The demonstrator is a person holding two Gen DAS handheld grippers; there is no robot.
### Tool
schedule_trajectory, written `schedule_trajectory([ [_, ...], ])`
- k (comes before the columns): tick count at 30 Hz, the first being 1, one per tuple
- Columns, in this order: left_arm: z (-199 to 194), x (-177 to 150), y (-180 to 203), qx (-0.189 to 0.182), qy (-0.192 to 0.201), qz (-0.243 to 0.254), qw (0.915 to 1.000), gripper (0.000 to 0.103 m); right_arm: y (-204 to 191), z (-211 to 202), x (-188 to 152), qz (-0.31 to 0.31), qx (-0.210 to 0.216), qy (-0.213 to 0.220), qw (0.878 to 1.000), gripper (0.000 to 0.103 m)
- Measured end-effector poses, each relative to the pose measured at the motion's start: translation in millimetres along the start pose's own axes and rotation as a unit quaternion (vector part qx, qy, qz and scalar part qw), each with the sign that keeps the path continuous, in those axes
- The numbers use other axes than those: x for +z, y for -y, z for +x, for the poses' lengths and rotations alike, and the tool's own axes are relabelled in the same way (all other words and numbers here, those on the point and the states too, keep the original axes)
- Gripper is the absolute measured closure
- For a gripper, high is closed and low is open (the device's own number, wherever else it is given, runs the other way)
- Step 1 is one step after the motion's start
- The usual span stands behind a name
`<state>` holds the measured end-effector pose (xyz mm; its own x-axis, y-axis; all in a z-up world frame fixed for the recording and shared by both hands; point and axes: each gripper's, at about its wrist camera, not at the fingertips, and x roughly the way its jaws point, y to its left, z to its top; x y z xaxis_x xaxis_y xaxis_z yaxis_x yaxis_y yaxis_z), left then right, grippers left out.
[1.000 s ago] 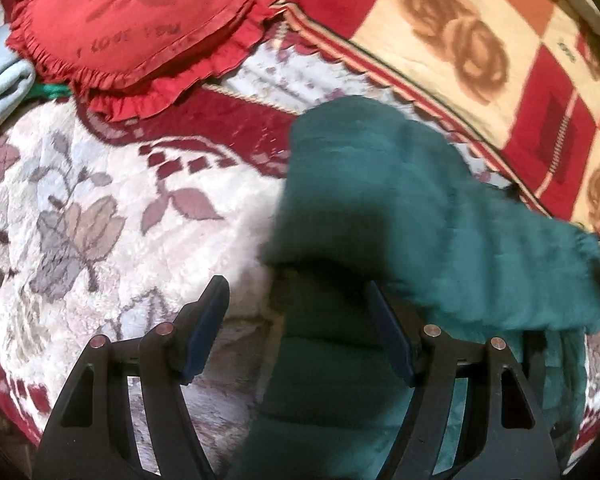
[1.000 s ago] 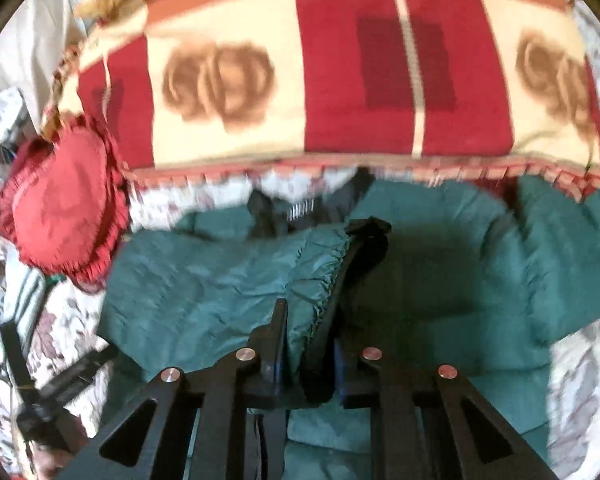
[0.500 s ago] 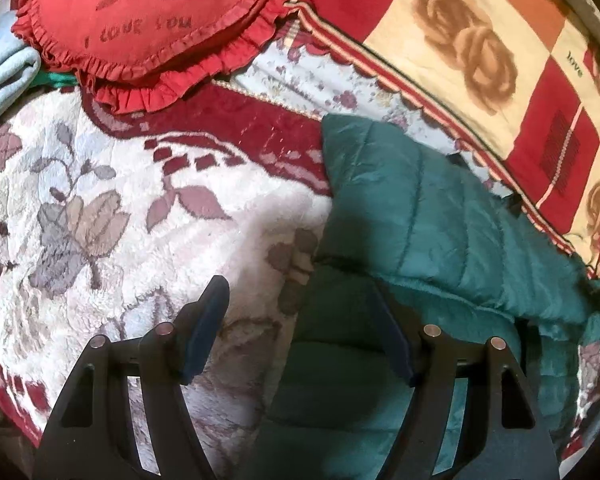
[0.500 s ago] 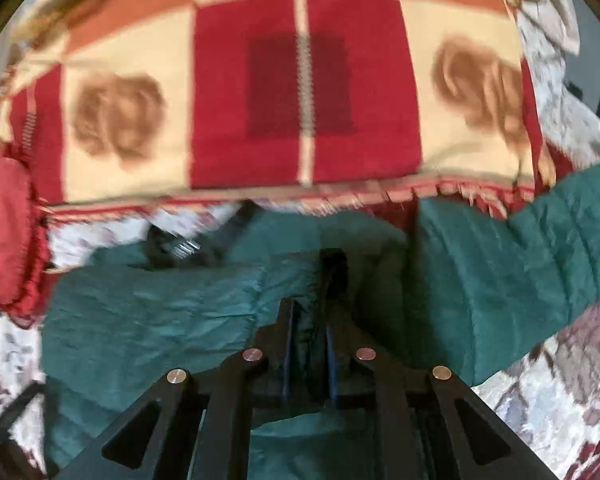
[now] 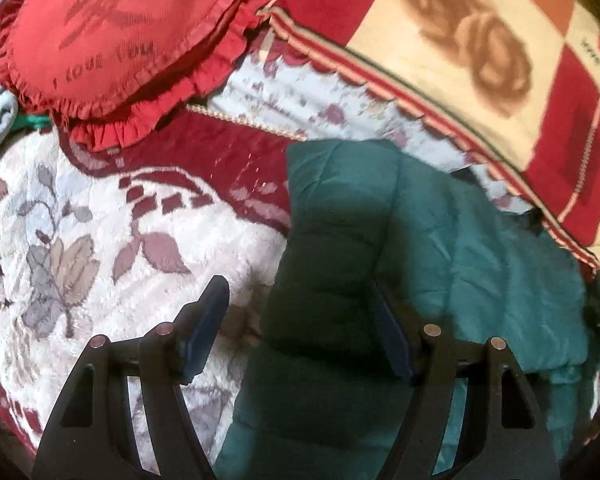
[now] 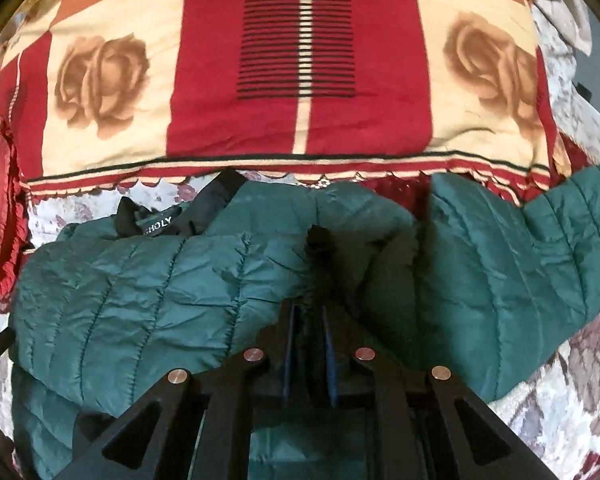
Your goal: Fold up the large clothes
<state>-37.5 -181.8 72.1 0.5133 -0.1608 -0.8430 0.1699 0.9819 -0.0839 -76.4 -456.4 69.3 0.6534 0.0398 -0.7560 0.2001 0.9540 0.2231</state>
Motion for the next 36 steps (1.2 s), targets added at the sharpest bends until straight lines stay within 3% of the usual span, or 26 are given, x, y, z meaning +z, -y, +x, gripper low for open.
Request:
schedule_trajectory([
  [6, 12.5, -7.0, -9.9, -0.017, -0.008, -0.02, 0.9996, 0.029, -6.4, 24.9, 3.3, -0.016, -0.039, -0.015, 0.999, 0.091],
  [13, 12.8, -9.2, -8.1, -0.013, -0.002, -0.018, 0.9998, 0.025, 2.1, 9.9, -7.1, 0.001, -0.015, -0.028, 0.999, 0.09],
  [15, 8.7, -8.8, -5.9, -0.009, 0.002, -0.013, 0.9999, 0.025, 3.7, -3.5, -7.5, 0.01, -0.008, -0.023, 1.0, 0.07],
  [16, 5.3, -9.1, -4.6, -0.006, 0.005, -0.008, 0.9999, 0.025, 5.7, -12.0, -7.9, 0.022, 0.001, -0.014, 1.0, 0.039],
  [17, 2.4, -8.9, -3.5, -0.005, 0.006, -0.004, 1.0, 0.025, 7.8, -20.9, -8.8, 0.037, 0.011, -0.001, 0.999, 0.018],
  [19, -6.2, -8.9, -0.8, -0.008, 0.011, 0.004, 0.9999, 0.025, 6.2, -33.0, -8.5, 0.044, 0.017, 0.014, 0.999, 0.018],
  [26, -34.7, 0.1, 12.2, -0.02, 0.046, 0.02, 0.9986, 0.025, -43.2, -46.1, -6.3, -0.019, 0.069, 0.013, 0.997, 0.02],
  [32, -25.7, 6.5, 28.7, -0.016, 0.045, 0.036, 0.9982, 0.025, -92.9, -26.3, -8.9, -0.082, 0.085, 0.012, 0.993, 0.035],
  [36, -8.0, 7.4, 35.1, -0.009, 0.03, 0.043, 0.9986, 0.025, -106.0, -7.0, -8.2, -0.094, 0.08, 0.008, 0.992, 0.036],
])
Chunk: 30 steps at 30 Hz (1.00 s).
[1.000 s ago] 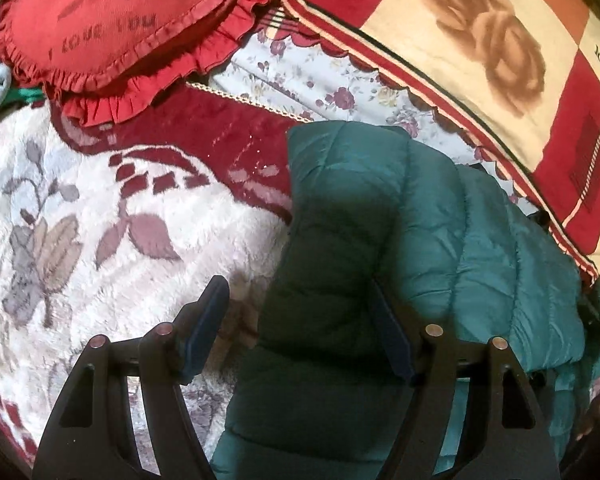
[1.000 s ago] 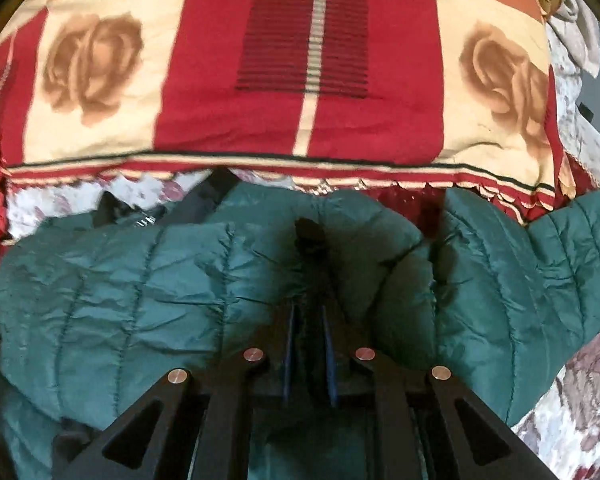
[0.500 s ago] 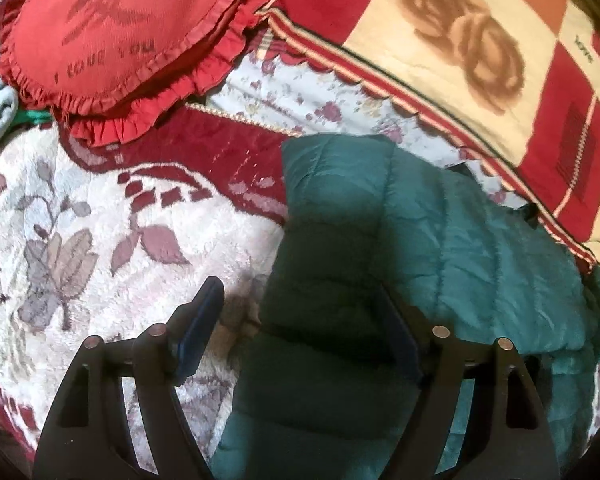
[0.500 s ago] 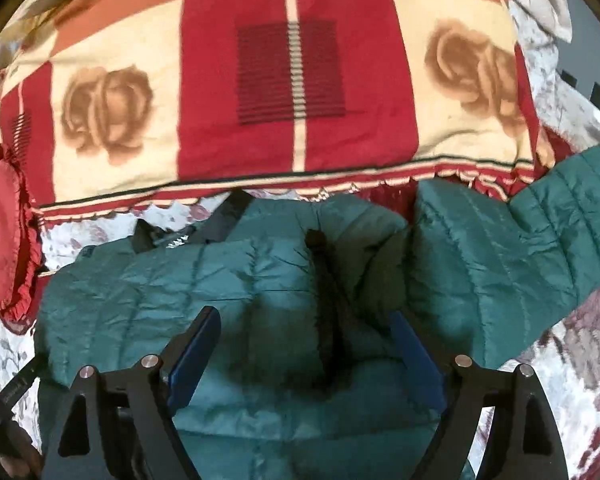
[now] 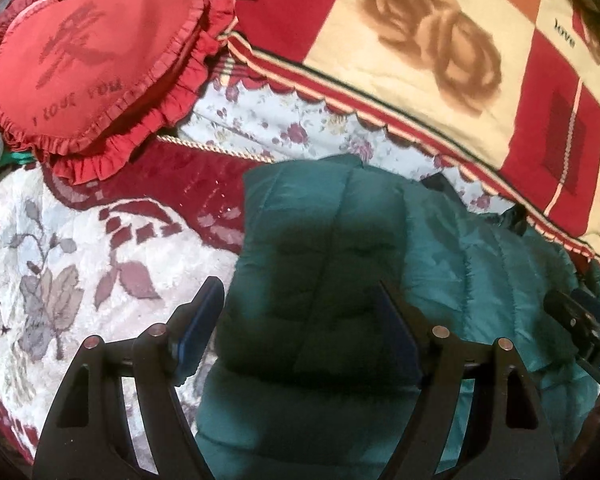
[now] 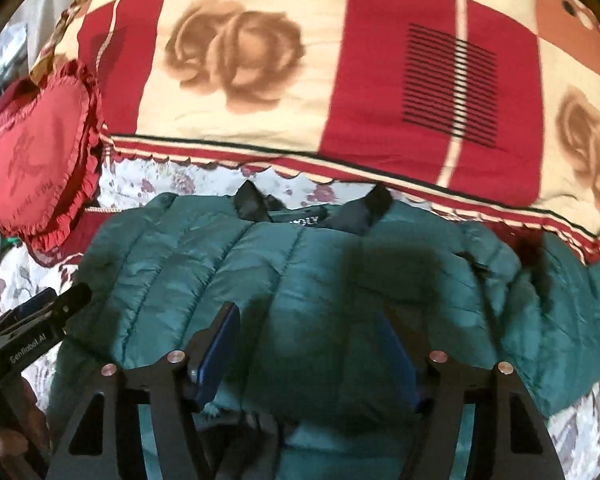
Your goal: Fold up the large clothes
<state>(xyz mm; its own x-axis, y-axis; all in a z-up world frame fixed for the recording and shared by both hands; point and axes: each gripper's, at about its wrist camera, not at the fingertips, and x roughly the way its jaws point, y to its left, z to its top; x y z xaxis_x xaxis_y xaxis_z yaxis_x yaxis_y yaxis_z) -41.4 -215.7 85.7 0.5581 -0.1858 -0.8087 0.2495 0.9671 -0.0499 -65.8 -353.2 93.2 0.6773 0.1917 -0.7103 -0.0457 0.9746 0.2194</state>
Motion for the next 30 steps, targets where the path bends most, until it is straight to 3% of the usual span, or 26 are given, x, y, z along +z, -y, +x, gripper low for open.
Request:
schedule_trajectory([
  [10, 25.0, -5.7, 1.6, 0.011, -0.016, 0.008, 0.9998, 0.022, 12.8, 49.2, -5.2, 0.022, -0.022, -0.035, 0.999, 0.036],
  [17, 32.3, -10.2, -0.6, 0.009, -0.022, -0.001, 0.9997, 0.02, 26.2, 11.0, -7.5, 0.041, -0.007, -0.021, 0.999, 0.036],
  [21, 33.1, -10.7, 0.2, 0.013, -0.02, 0.002, 0.9997, 0.02, 42.1, -17.4, -16.0, 0.046, -0.028, 0.003, 0.999, 0.036],
  [26, 36.3, -10.3, -1.7, 0.009, -0.026, -0.006, 0.9996, 0.017, 59.4, 1.1, -30.8, 0.051, -0.044, -0.036, 0.997, 0.036],
  [30, 37.3, -10.7, -4.6, 0.004, -0.026, -0.015, 0.9995, 0.015, 60.8, 13.6, -36.0, 0.063, -0.049, -0.039, 0.996, 0.036],
])
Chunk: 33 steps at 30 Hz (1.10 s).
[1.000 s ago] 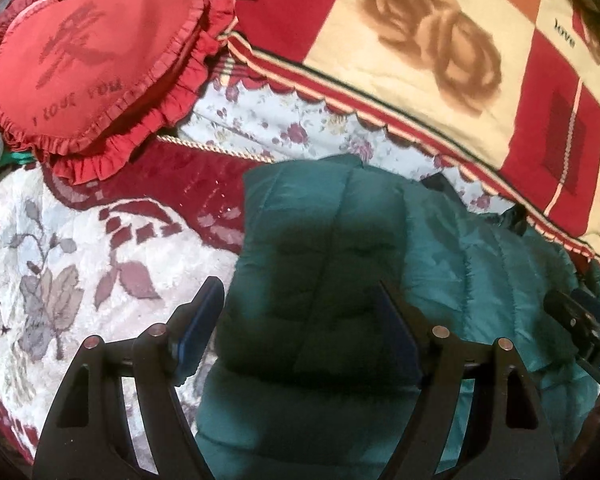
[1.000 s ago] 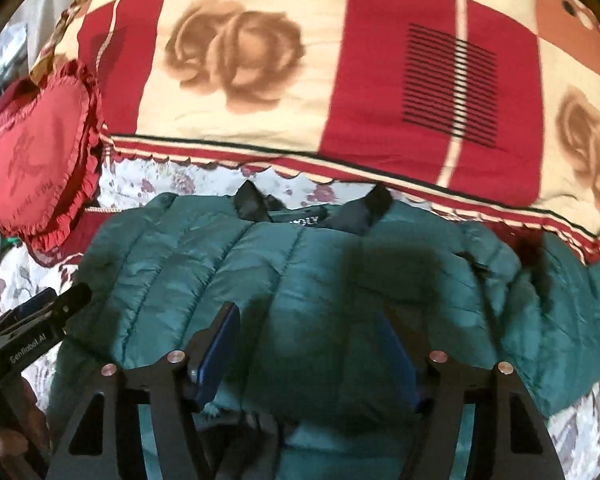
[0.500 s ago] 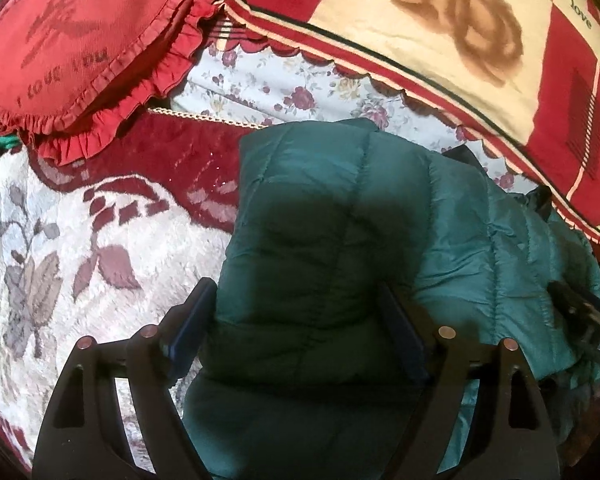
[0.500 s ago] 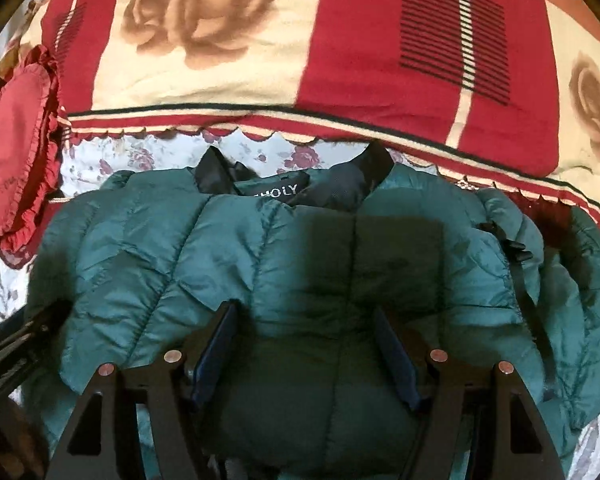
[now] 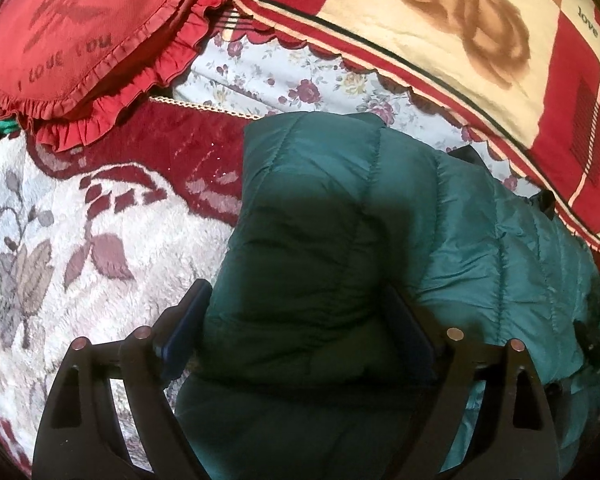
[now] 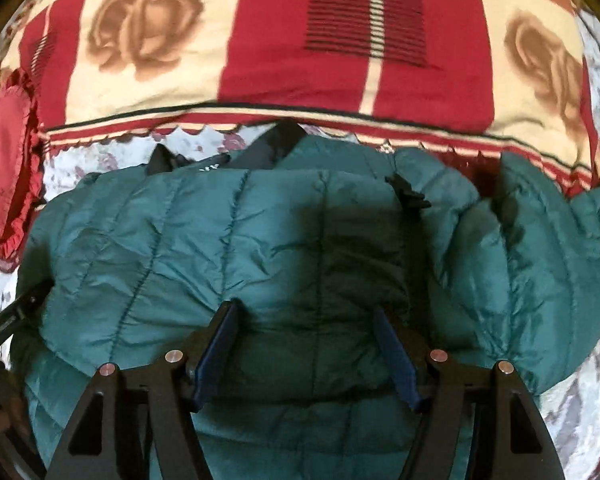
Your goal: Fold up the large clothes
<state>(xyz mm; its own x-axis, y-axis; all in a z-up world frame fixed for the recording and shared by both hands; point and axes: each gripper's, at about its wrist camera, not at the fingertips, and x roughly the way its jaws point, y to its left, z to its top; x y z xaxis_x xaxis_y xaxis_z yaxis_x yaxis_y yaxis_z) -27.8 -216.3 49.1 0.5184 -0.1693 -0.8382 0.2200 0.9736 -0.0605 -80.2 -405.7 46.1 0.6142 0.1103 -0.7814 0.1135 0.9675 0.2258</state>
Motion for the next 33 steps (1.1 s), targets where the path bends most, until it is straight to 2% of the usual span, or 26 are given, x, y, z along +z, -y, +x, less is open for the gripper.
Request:
schedule_trajectory([
  [4, -1.8, 0.1, 0.6, 0.008, 0.006, 0.008, 0.9999, 0.015, -6.8, -12.3, -0.7, -0.01, -0.01, 0.0, 1.0, 0.036],
  [10, -24.6, -2.4, 5.8, 0.005, 0.028, 0.024, 0.9993, 0.016, -8.1, -54.1, -5.1, -0.019, 0.001, 0.047, 0.999, 0.036],
  [12, -38.7, -4.6, 7.8, -0.007, 0.04, 0.028, 0.9988, 0.016, -7.3, -60.6, -6.8, -0.022, 0.002, 0.054, 0.998, 0.036],
  [17, -62.6, -9.9, 25.3, -0.023, 0.058, 0.053, 0.9966, 0.016, -1.7, -36.9, -9.2, -0.01, -0.004, 0.02, 1.0, 0.036],
  [21, -61.7, -13.8, 40.1, -0.027, 0.052, 0.068, 0.9959, 0.016, -2.1, -21.4, -14.5, -0.019, -0.009, 0.009, 1.0, 0.036],
  [23, -51.9, -15.7, 45.5, -0.029, 0.033, 0.075, 0.9962, 0.016, -4.3, -23.4, -15.5, -0.026, -0.013, 0.009, 1.0, 0.036],
  [26, -32.0, -19.5, 46.9, -0.022, -0.005, 0.073, 0.9971, 0.016, 0.9, -39.8, -17.2, -0.016, 0.006, 0.016, 1.0, 0.036],
  [30, -30.7, -25.6, 44.5, -0.023, 0.002, 0.075, 0.9969, 0.016, 16.2, -64.7, -20.1, -0.003, 0.01, 0.037, 0.999, 0.036],
  [33, -32.7, -28.4, 39.8, -0.033, 0.003, 0.063, 0.9975, 0.016, 36.7, -76.3, -19.4, 0.013, 0.005, 0.041, 0.999, 0.027],
])
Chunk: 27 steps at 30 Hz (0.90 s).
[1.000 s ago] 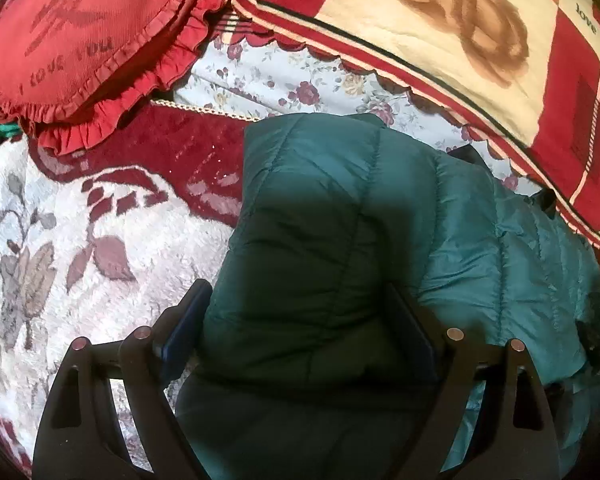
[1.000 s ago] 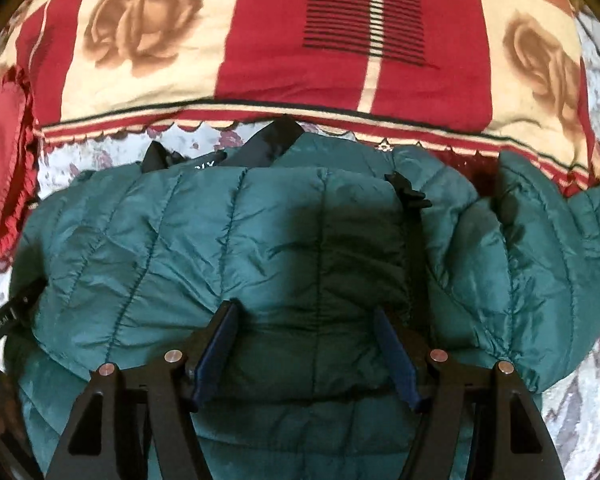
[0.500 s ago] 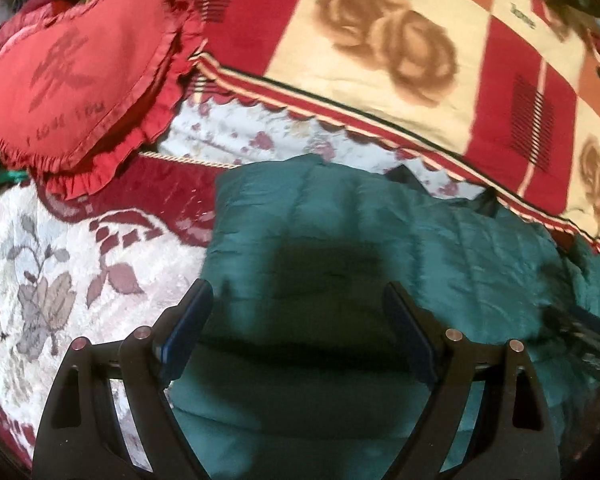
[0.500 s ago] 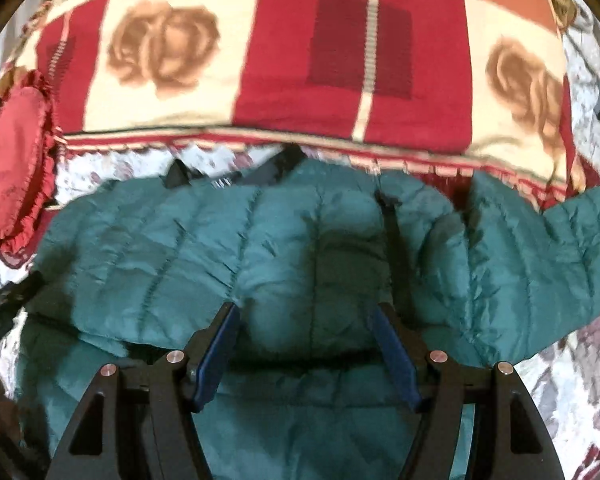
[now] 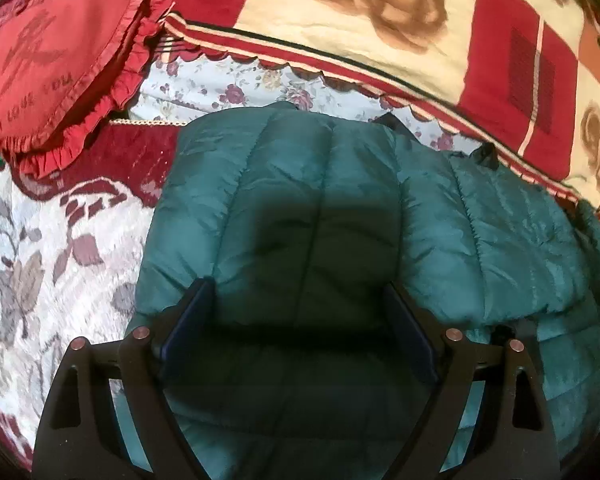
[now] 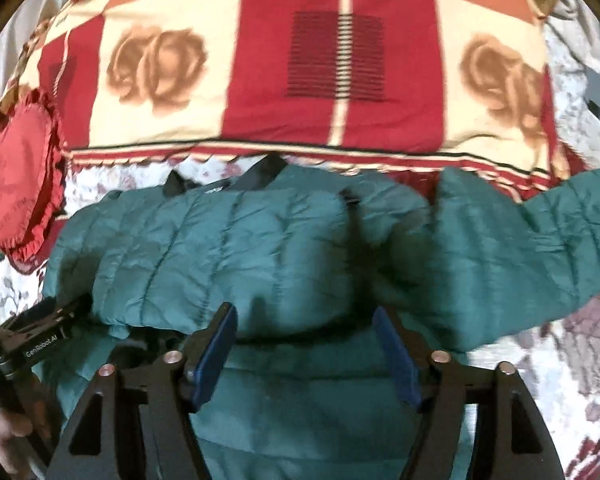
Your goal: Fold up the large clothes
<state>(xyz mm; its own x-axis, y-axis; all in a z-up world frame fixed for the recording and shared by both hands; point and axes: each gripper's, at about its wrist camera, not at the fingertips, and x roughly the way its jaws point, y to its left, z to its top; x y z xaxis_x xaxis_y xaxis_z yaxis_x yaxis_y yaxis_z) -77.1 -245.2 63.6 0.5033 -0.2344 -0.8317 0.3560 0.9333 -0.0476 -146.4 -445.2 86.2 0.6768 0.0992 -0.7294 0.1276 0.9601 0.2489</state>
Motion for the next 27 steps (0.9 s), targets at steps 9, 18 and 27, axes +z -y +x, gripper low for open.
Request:
schedule_trajectory([
  [9, 2.0, -10.5, -4.7, -0.022, 0.002, -0.015, 0.9996, 0.014, 103.6, -25.7, 16.1, 0.077, -0.091, 0.037, 0.992, 0.026],
  [18, 4.9, -11.7, -7.4, -0.031, -0.001, -0.019, 0.9993, 0.012, 212.0, -45.4, 20.8, 0.173, -0.183, 0.053, 0.966, 0.023],
  [27, 4.4, -12.7, -7.1, -0.031, 0.002, -0.019, 0.9993, 0.012, 264.0, -51.3, 15.0, 0.223, -0.213, 0.061, 0.949, 0.017],
])
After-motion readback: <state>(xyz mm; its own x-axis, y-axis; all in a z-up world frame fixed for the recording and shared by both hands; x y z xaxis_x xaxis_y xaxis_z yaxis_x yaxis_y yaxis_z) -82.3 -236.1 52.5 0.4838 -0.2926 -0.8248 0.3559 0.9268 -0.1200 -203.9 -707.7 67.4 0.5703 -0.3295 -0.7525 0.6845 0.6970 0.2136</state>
